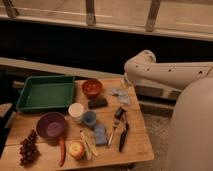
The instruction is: Place towel in plastic cup
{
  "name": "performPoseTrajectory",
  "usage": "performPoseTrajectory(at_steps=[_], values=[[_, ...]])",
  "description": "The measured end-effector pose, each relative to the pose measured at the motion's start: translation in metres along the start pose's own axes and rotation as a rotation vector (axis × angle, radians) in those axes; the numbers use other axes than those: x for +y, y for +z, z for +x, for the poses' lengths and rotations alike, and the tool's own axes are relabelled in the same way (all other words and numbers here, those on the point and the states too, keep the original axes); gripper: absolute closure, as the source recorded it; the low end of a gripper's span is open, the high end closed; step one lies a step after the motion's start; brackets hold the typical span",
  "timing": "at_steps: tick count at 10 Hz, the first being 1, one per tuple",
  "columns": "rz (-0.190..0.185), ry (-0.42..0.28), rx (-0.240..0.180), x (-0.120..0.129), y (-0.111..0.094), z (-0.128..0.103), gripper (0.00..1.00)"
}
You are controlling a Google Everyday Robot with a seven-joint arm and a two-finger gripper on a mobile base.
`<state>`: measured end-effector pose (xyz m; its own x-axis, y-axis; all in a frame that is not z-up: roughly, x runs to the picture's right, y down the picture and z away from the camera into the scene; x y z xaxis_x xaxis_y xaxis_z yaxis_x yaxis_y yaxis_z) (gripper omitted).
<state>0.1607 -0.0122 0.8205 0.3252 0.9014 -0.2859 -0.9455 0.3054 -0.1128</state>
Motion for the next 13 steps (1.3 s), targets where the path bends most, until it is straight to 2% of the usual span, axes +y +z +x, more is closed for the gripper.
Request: performPoseTrajectory(at_steps=[2,4,6,9,13], values=[[-0.023,0.049,0.016,-0.007,0.023,0.009,0.37],[-0.066,0.113,0.04,-0.016,0.06,0.027,0.37],[-0.106,0.14,0.058,-0.016,0.083,0.034,0.37],[-0.164,0.146,0.068,-0.002,0.104,0.026,0.37],[-0.2,0.129,0.082,0.012,0.131,0.01,0.37]])
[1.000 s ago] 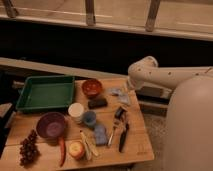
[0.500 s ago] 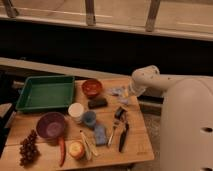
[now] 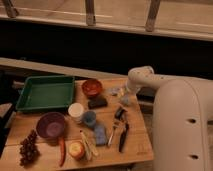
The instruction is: Place towel in plastic cup
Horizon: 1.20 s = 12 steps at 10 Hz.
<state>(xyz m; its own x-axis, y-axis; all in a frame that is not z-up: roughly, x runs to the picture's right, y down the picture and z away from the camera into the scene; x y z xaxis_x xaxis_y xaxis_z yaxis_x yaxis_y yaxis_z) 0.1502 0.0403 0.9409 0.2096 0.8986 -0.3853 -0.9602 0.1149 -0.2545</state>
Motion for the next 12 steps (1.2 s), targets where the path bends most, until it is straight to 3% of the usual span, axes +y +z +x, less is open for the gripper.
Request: performPoseTrajectory(at_steps=[4,10,12], values=[[0.001,-0.082,0.021,0.01,0.027,-0.017,0.39],[0.01,-0.117,0.015,0.009,0.021,-0.011,0.97],[0.001,-0.126,0.01,0.009,0.01,-0.01,1.0]])
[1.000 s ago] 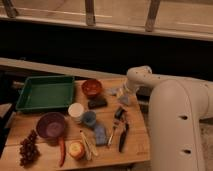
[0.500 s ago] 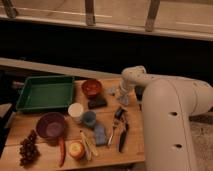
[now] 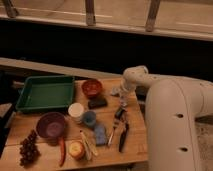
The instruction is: Place towel in plastic cup
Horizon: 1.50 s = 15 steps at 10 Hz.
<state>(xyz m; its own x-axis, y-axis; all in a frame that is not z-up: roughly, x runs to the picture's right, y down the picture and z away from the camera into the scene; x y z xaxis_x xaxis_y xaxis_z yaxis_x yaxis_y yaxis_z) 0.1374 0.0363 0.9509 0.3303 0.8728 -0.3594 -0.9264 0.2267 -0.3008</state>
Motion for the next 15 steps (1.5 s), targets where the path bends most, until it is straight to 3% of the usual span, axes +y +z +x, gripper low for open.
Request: performPoseTrajectory(at_steps=[2,4,5,7,8,11,15], values=[[-0.017,-0.05,-0.006,0.004,-0.032,0.001,1.0],[-0.044,-0.132,-0.012,0.018,-0.078,0.006,1.0],[-0.06,-0.176,-0.013,0.029,-0.099,0.014,1.0],[-0.093,-0.244,-0.013,0.059,-0.122,0.031,1.0],[-0.143,-0.311,-0.013,0.087,-0.136,0.044,1.0],[-0.251,-0.405,-0.018,0.122,-0.154,0.065,1.0],[-0.27,-0.426,-0.008,0.128,-0.153,0.066,1.0]])
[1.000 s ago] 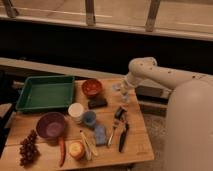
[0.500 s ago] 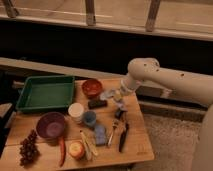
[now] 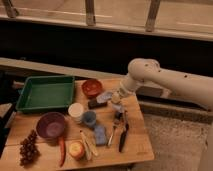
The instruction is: Place towel in plastic cup
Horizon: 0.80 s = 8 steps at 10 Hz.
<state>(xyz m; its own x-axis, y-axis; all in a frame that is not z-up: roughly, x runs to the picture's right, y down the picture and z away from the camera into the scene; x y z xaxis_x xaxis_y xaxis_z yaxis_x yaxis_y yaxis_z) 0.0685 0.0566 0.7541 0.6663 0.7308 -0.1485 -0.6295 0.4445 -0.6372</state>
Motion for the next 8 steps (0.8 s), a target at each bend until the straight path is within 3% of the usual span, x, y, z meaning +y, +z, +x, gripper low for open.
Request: performPoseTrajectory(at_steps=[2,5,8], values=[[-0.041,-0.062,0.024,0.02,0.015,-0.006,1.0],[-0.12,-0.169,0.063,0.076,0.04,-0.009,1.0],[-0.227,-0.31,0.105,0.137,0.067,-0.018,1.0]])
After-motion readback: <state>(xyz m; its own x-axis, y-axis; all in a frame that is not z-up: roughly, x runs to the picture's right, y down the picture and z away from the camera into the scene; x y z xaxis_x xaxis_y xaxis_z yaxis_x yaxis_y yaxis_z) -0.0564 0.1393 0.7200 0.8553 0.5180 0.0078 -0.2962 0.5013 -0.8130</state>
